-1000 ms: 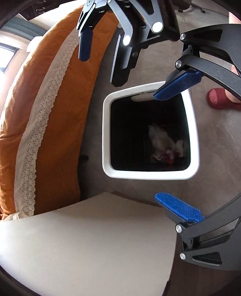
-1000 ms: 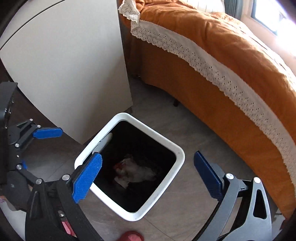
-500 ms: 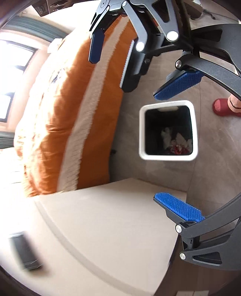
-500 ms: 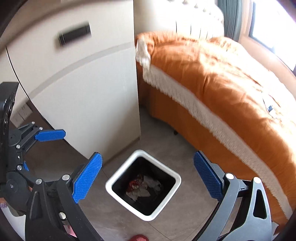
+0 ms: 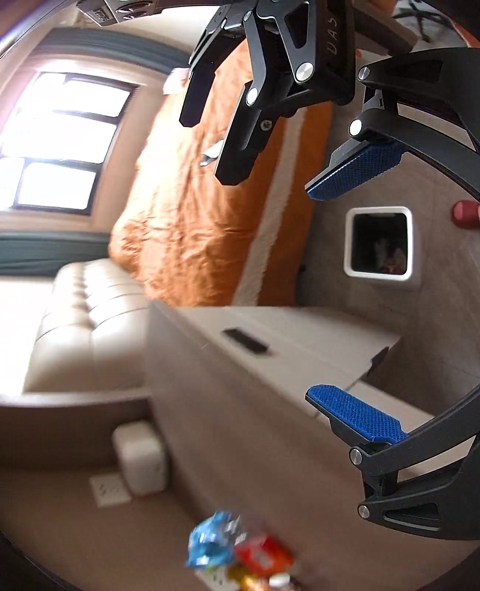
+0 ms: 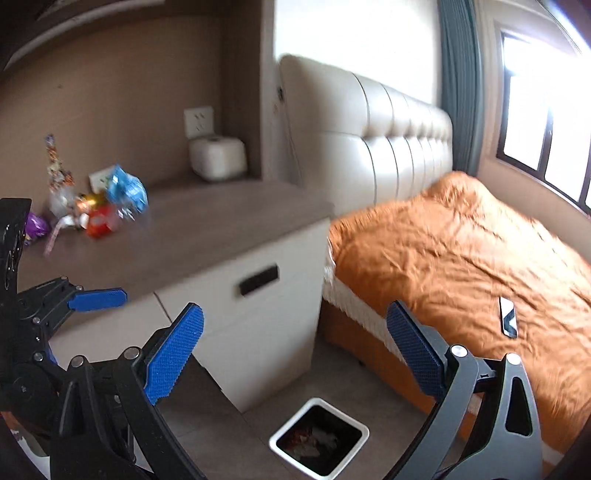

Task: Collect trash
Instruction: 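Move both open tools back to the desk toward the red-labelled bottle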

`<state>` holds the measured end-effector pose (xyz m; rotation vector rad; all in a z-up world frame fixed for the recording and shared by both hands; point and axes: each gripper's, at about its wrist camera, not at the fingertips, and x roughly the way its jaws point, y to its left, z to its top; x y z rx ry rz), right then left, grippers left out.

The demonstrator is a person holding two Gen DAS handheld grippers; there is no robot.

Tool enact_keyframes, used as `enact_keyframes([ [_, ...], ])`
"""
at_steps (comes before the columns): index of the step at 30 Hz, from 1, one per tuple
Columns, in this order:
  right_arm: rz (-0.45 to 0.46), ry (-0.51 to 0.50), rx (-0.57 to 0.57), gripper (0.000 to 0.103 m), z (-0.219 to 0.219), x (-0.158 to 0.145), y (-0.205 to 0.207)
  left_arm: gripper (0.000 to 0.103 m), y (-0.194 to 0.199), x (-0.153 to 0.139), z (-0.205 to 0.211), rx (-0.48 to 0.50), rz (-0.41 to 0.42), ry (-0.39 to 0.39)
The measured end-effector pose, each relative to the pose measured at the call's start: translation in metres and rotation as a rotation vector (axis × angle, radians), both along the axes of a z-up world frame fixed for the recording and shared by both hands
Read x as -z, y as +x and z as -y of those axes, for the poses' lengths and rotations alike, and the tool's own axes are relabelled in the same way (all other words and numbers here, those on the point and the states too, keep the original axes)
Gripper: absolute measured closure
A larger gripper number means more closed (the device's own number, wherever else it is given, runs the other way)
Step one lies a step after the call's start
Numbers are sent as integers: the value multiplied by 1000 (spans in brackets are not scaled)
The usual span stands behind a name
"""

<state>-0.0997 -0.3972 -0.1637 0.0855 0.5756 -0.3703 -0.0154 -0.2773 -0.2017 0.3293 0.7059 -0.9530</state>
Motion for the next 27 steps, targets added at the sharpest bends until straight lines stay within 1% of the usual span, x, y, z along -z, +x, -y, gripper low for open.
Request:
enact_keyframes([
  [2, 34, -28, -26, 4, -16, -26, 2, 5, 1, -25, -18, -28, 9, -25],
  [8, 95, -72, -97, 4, -54, -70, 13, 5, 6, -75, -69, -110, 74, -66],
  [13, 118, -71, -153, 4, -85, -89, 31, 5, 19, -104, -107, -185, 113, -89],
  [15, 128, -85, -171, 4, -99, -97, 43, 5, 27, -113, -125, -218, 127, -94],
  [17, 140, -98, -189, 4, -115, -103, 54, 5, 39, -119, -140, -250, 141, -92],
  [20, 161, -119, -210, 4, -137, -108, 72, 5, 62, -119, -169, -312, 140, -86],
  [23, 134, -128, -227, 4, -160, -108, 98, 5, 82, -114, -198, -358, 146, -71],
  [25, 146, -140, -228, 4, -179, -106, 113, 5, 103, -108, -224, -395, 144, -58],
  [27, 139, -138, -226, 4, -198, -99, 131, 5, 124, -102, -248, -431, 135, -41],
])
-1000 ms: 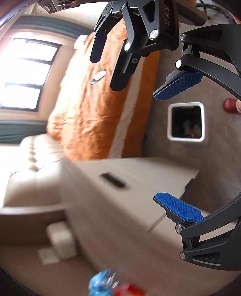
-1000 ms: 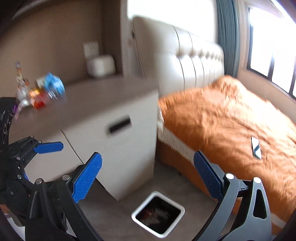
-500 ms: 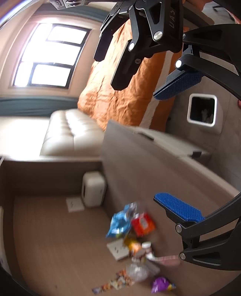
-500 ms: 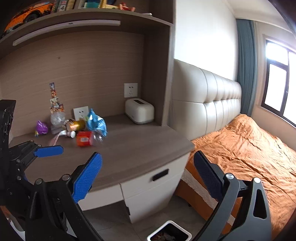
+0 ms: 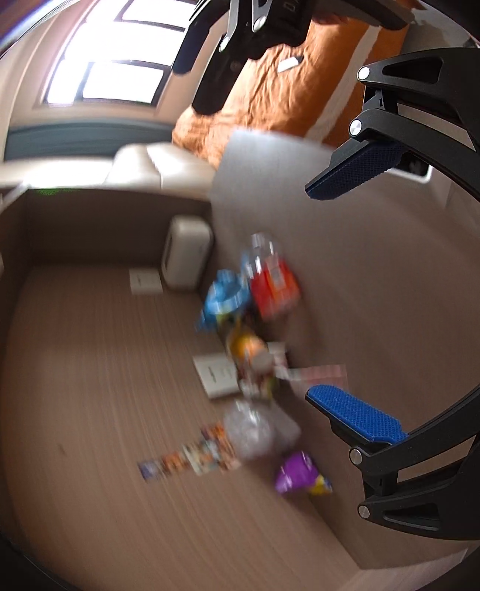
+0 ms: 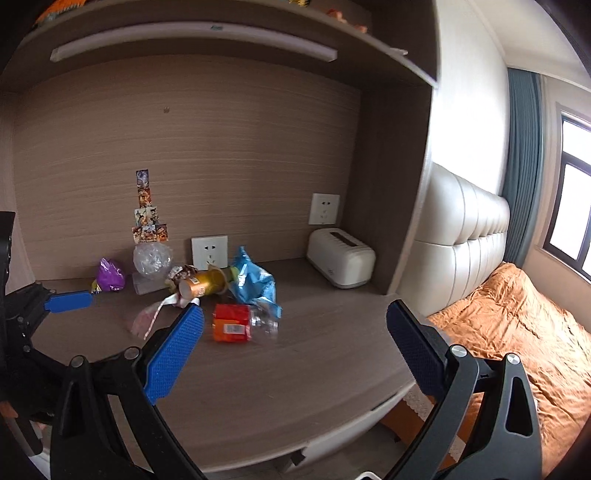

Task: Collect trash
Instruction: 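Move both open tools back to the desk toward the red-labelled bottle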

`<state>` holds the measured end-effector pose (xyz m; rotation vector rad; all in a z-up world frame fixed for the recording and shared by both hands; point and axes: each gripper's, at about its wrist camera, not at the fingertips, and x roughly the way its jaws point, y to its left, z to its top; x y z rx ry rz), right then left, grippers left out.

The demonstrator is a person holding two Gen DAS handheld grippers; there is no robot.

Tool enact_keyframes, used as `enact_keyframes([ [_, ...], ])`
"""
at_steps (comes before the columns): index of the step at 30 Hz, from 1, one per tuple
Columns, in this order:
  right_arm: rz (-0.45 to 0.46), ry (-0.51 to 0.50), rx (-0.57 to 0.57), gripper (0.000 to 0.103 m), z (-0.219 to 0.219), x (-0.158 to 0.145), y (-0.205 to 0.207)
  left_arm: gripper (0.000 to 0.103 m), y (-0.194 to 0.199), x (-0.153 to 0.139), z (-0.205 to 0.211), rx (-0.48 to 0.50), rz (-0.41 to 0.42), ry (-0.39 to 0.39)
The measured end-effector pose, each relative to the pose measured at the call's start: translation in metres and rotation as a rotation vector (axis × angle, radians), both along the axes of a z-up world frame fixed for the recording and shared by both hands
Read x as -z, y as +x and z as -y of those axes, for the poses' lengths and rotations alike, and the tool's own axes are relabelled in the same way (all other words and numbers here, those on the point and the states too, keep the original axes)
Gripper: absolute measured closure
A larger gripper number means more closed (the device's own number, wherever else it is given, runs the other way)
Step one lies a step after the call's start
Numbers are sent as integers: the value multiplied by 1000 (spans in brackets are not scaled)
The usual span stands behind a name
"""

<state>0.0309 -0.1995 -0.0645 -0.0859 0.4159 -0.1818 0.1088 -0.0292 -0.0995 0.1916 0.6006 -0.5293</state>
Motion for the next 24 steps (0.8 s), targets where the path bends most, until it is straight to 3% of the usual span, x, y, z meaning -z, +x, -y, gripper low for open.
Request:
enact_keyframes([
  [8, -78, 38, 32, 4, -45, 41, 60, 5, 76, 28, -48, -91, -60, 17],
  [15, -193, 93, 90, 4, -40, 93, 108, 5, 114, 46, -40, -111, -82, -3],
  [24, -283, 152, 177, 4, -23, 132, 157, 5, 157, 75, -8, -60, -109, 94],
])
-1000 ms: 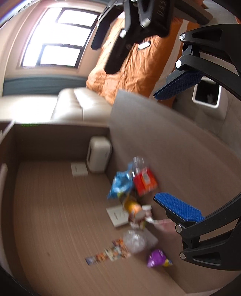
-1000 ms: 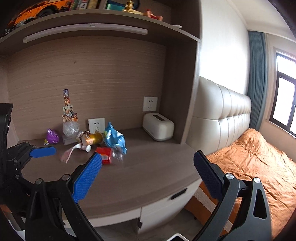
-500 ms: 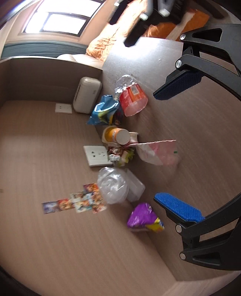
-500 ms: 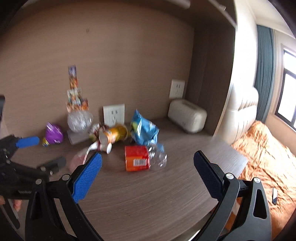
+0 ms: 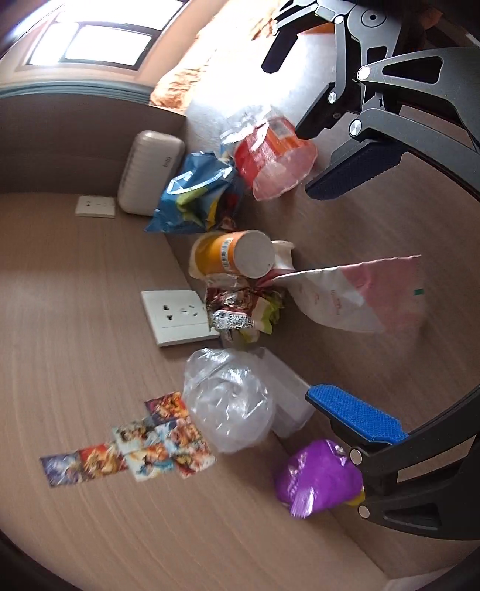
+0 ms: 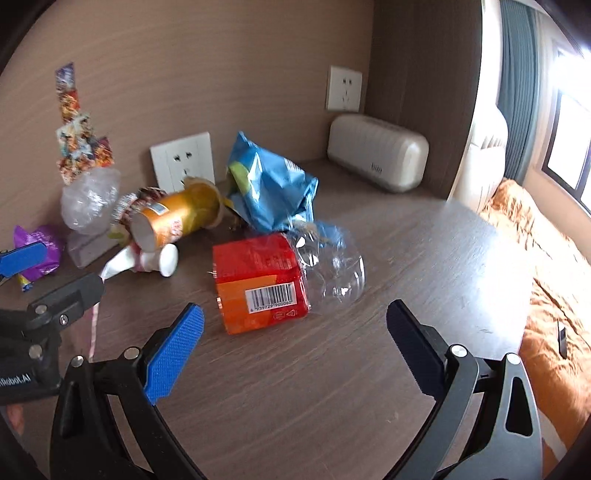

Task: Collect trash
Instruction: 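Move both open tools back to the desk toward the red-labelled bottle, then grasp the red-labelled bottle with the right tool while the left tool grasps the pink paper bag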

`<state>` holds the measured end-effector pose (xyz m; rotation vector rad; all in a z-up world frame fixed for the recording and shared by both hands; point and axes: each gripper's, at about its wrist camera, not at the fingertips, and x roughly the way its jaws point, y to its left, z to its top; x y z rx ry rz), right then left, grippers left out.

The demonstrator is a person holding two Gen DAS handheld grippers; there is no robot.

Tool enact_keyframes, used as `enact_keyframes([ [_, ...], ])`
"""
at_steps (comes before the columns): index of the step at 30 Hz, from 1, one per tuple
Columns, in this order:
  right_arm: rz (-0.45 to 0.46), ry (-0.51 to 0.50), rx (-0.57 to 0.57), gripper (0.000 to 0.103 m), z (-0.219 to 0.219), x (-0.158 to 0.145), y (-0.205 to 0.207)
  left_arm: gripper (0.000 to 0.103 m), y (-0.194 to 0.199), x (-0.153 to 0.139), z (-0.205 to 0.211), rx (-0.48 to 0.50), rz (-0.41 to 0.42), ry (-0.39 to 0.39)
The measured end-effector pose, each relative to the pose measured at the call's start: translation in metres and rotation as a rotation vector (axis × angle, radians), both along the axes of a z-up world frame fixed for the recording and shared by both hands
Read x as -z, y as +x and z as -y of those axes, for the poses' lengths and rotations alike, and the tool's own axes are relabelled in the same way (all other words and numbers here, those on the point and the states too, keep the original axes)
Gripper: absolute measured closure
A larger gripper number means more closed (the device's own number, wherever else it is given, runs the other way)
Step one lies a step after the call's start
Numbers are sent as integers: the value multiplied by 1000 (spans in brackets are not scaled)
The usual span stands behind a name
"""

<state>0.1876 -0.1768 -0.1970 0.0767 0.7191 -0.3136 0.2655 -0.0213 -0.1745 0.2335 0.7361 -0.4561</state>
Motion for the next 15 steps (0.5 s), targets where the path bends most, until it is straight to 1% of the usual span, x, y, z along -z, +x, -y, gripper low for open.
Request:
enact_keyframes([
  [3, -31, 13, 0, 4, 3, 6, 10, 5, 10, 11, 3, 9, -35, -1],
  [6, -51, -16, 8, 4, 5, 7, 19, 5, 16, 20, 8, 23, -52, 21],
  [10, -86, -30, 4, 4, 6, 11, 29, 5, 22, 27, 11, 34, -75, 37],
  [13, -95, -25, 4, 4, 7, 13, 33, 5, 27, 30, 12, 47, -97, 31],
  [14, -89, -23, 4, 4, 8, 12, 34, 6, 27, 31, 13, 51, -99, 32],
  [15, -83, -24, 1, 5, 9, 12, 34, 9, 28, 32, 13, 60, -103, 32],
])
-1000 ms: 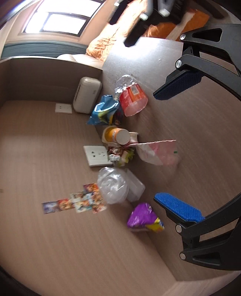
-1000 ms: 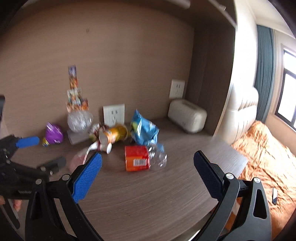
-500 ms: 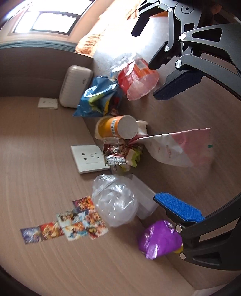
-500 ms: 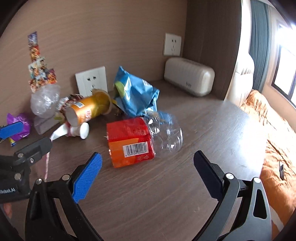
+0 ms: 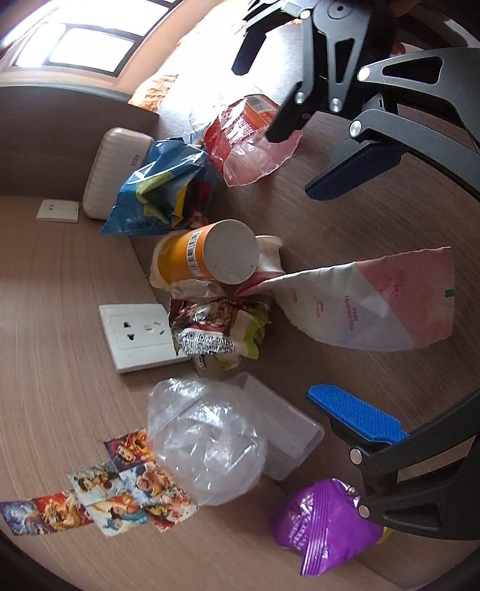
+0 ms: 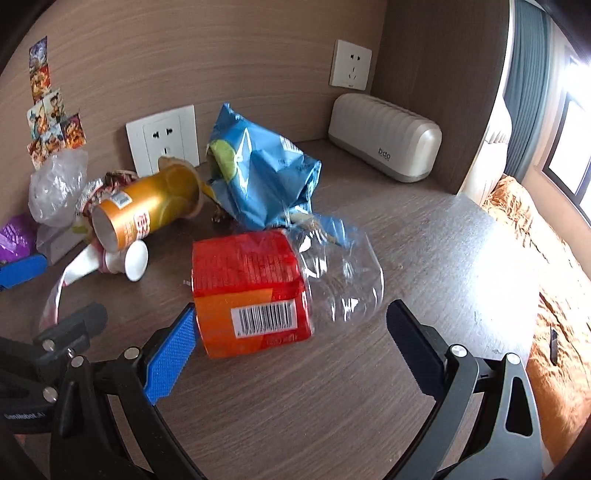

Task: Collect trash
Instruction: 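Grasp the red-labelled bottle with the right tool while the left tool grasps the pink paper bag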

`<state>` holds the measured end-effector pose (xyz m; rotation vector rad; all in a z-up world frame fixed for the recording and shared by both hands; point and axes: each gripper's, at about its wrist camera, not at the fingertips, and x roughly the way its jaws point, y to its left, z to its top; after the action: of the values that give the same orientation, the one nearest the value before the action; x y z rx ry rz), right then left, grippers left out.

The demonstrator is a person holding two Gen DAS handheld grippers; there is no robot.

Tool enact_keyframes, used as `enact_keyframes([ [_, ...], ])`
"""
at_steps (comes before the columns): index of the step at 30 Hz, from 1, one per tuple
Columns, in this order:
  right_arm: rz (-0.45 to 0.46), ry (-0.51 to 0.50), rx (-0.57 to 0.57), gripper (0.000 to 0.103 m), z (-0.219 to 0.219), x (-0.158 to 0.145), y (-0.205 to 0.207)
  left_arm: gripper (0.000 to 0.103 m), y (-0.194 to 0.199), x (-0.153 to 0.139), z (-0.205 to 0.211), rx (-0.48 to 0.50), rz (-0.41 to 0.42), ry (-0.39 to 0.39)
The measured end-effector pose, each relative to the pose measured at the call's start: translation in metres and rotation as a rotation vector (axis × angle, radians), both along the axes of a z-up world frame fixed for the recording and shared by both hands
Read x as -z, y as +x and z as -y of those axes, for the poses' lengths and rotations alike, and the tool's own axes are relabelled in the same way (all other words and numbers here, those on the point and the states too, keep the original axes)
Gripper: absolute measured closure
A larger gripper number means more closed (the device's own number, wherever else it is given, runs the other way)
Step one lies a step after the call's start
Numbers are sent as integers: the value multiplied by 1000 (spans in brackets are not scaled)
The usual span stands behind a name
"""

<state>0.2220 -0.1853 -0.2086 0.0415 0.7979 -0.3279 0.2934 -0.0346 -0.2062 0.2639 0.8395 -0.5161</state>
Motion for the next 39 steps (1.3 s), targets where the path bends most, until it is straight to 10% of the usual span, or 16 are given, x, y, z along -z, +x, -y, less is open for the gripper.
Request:
enact_keyframes([
  [2, -5, -4, -11, 15, 1, 0, 3, 21, 3, 4, 2, 15, -18, 12],
  [4, -32, 15, -29, 60, 5, 4, 11, 27, 4, 10, 6, 26, -35, 23],
  [9, -73, 59, -32, 80, 22, 11, 22, 29, 2, 20, 12, 43, -53, 40],
  [19, -86, 33, -35, 68, 48, 13, 50, 29, 12, 22, 32, 37, -62, 34],
  [25, -64, 30, -30, 96, 65, 7, 57, 60, 14, 20, 40, 24, -49, 33],
  [39, 72, 33, -60, 98, 80, -34, 3, 89, -16, -4, 32, -10, -10, -12],
])
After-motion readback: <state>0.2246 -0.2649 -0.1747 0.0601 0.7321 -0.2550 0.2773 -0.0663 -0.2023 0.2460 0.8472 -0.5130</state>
